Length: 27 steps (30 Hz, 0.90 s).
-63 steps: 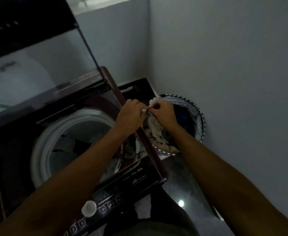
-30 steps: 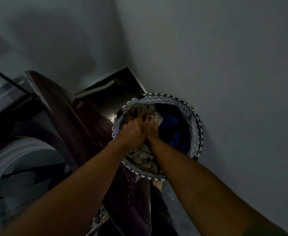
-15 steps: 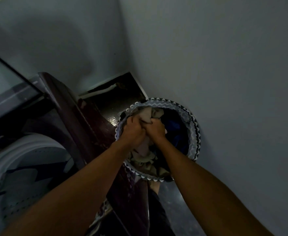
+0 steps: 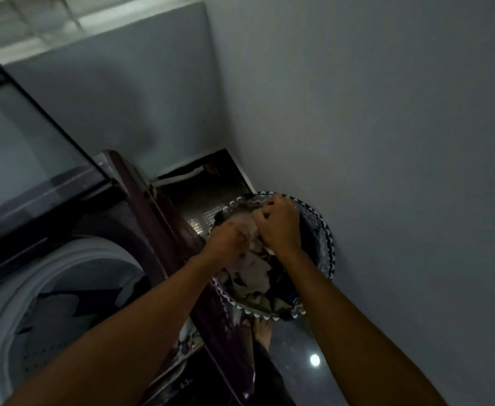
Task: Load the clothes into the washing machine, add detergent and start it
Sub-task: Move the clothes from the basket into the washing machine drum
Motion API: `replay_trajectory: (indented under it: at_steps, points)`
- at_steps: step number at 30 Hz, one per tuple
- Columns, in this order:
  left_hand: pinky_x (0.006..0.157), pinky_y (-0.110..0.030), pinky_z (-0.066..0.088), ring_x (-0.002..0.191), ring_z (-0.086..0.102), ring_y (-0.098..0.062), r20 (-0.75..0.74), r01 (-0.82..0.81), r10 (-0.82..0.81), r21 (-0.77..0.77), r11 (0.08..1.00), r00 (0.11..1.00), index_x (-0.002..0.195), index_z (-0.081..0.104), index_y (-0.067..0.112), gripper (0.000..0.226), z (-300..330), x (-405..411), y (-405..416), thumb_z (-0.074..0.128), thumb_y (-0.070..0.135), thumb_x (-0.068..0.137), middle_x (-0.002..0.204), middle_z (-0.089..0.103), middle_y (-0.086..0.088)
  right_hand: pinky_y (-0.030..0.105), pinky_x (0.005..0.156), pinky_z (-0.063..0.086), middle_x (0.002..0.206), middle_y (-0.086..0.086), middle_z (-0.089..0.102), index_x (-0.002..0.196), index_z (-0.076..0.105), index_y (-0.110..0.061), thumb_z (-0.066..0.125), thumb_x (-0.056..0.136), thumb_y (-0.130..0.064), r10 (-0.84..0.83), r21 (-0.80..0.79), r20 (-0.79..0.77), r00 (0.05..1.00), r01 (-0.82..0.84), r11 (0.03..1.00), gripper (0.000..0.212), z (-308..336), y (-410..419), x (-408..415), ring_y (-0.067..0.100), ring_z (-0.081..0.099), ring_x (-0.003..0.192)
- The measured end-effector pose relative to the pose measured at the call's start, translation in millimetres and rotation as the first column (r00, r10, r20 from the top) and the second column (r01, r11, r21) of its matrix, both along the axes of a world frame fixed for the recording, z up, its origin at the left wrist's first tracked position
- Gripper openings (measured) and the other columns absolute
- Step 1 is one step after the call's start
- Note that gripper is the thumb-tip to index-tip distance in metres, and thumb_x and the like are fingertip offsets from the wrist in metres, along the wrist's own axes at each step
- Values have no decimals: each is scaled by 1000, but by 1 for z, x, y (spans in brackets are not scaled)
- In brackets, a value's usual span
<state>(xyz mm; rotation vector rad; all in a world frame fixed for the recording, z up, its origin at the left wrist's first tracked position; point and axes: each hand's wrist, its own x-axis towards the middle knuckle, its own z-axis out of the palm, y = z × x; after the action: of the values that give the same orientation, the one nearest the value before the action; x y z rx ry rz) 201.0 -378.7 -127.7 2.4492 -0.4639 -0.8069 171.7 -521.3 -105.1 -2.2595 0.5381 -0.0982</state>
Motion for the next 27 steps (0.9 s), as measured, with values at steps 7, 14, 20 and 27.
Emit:
replay_trajectory:
  at_steps: [7, 14, 20, 27]
  points:
    - [58, -22, 35, 67, 53, -10, 81, -184, 202, -182, 966, 976, 84, 51, 22, 7, 25, -8, -3, 51, 22, 91, 73, 54, 8, 22, 58, 46, 77, 4, 66, 87, 71, -7, 60, 86, -17, 211, 214, -249, 945, -159, 964, 15, 27, -17, 20, 14, 59, 69]
    - [71, -30, 48, 85, 62, -13, 41, -117, 157, -494, 861, 987, 94, 49, 19, 6, 76, -1, -17, 54, 19, 97, 90, 64, 0, 38, 82, 53, 93, 0, 63, 91, 59, -28, 57, 93, -15, 280, 180, -329, 902, -231, 956, 14, -4, 6, -7, 18, 60, 87]
    - [93, -30, 47, 114, 50, -13, -7, -241, 271, -481, 843, 963, 128, 46, 29, 69, 61, -2, 8, 79, 47, 71, 125, 47, 1, 40, 65, 51, 75, 11, 67, 78, 65, -7, 56, 96, -14, 5, 278, -109, 994, 26, 960, 21, 15, 15, -5, 28, 63, 72]
    - [100, -34, 49, 124, 51, -8, -61, -201, 194, -434, 878, 979, 142, 35, 30, 107, 60, -12, 19, 89, 58, 53, 137, 49, 11, 23, 49, 32, 56, -7, 42, 51, 40, -20, 52, 96, -5, -173, 374, -28, 985, 171, 912, 49, 79, 25, 14, 4, 36, 52]
